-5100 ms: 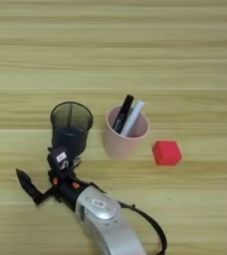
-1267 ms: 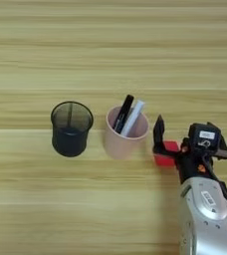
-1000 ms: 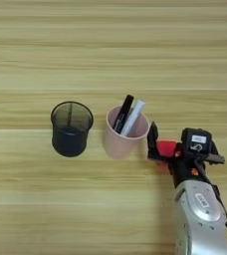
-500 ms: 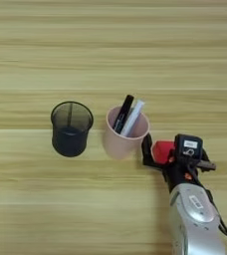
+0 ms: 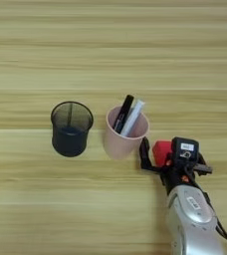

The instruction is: Move the objects on the table

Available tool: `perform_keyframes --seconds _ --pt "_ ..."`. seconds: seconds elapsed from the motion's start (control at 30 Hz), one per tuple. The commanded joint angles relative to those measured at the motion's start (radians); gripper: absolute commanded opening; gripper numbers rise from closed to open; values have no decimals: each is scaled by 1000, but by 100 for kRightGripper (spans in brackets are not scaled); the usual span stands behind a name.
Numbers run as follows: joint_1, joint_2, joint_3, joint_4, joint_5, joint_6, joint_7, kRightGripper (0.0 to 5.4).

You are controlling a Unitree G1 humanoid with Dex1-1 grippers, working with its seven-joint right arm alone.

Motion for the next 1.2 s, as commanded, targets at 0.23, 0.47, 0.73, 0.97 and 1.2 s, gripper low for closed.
perform_keyframes --seconds 0.23,0.47,0.73,0.97,1.2 --pt "-35 -22 -3 0 -7 -14 -7 535" --pt "-38 -19 -7 13 1 -6 -6 535" --pt "-43 -19 -7 37 6 6 -5 535" --pt "-49 -17 -10 65 10 10 -4 535" --pt "-51 -16 -12 72 14 12 -3 535"
